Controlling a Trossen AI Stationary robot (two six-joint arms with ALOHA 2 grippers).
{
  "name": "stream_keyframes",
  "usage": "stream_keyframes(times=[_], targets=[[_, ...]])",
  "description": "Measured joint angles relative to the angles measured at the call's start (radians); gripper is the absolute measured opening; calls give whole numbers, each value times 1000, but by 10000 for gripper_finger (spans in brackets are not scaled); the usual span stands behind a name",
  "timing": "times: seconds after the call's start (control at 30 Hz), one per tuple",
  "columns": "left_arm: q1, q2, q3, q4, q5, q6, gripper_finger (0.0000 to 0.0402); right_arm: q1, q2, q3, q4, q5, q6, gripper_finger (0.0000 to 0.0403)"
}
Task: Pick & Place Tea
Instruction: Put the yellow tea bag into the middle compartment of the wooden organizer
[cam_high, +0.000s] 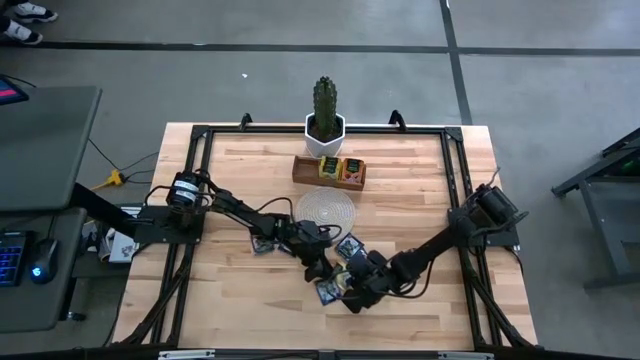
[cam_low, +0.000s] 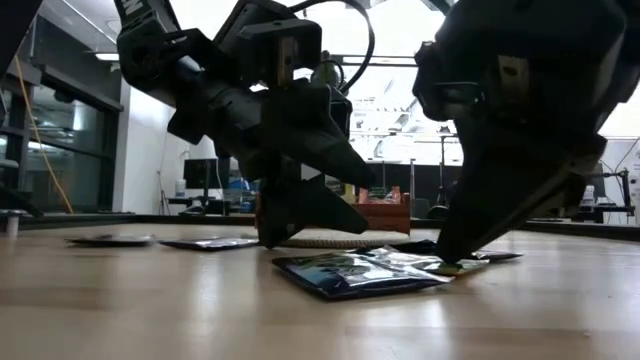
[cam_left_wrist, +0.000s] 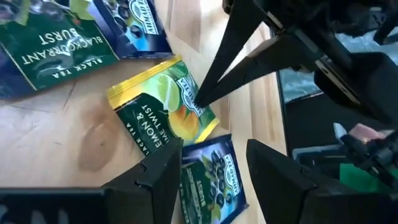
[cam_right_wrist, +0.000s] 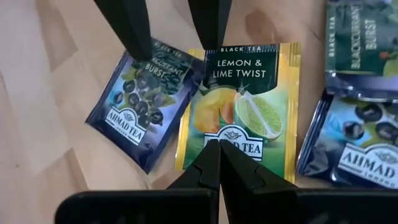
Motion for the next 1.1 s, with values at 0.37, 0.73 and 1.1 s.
stream_keyframes(times=[0.37, 0.73, 1.1], targets=[[-1, -4, 3, -133, -134, -24, 179, -4, 8, -2, 43, 4, -46, 0], [0, -2, 2, -201, -126, -57, 179, -6, 19, -2, 94, 46, -83, 0], [-6, -3, 2, -260, -86, -58, 179, -18, 19, -3, 119, 45, -108, 0]])
